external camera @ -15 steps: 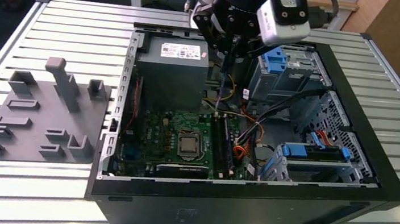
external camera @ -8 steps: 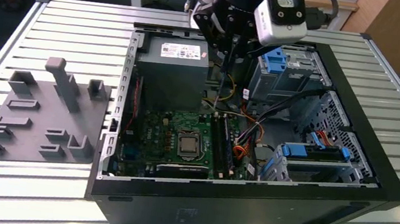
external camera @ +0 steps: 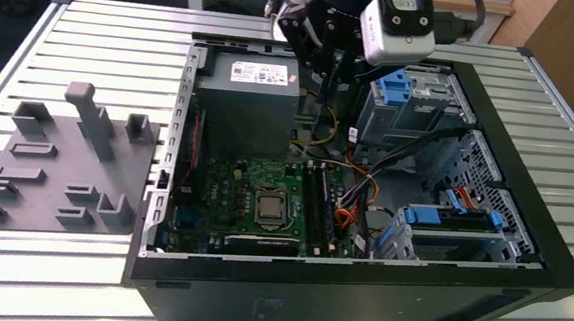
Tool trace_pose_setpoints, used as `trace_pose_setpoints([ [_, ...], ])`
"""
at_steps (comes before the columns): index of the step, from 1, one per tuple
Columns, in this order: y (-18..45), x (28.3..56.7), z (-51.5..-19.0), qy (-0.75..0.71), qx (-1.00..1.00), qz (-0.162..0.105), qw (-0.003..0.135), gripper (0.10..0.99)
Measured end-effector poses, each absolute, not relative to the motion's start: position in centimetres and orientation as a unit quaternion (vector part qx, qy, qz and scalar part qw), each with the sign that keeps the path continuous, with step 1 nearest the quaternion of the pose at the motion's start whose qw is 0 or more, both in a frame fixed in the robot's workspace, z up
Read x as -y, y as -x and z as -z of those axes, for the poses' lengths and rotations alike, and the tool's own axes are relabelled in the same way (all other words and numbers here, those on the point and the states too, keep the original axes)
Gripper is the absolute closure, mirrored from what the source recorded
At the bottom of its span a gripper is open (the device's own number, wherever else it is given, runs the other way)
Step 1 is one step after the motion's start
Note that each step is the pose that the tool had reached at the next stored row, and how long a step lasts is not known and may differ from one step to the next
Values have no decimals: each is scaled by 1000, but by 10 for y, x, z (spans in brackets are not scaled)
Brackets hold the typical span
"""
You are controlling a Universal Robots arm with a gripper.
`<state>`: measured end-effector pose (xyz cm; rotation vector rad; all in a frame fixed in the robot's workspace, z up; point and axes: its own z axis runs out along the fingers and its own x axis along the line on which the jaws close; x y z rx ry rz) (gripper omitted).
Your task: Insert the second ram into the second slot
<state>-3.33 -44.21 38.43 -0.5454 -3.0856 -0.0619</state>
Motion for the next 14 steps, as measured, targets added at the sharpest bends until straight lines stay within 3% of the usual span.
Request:
trace_pose_setpoints([
  [14, 33, 442, -384, 220, 975, 20, 3, 961],
])
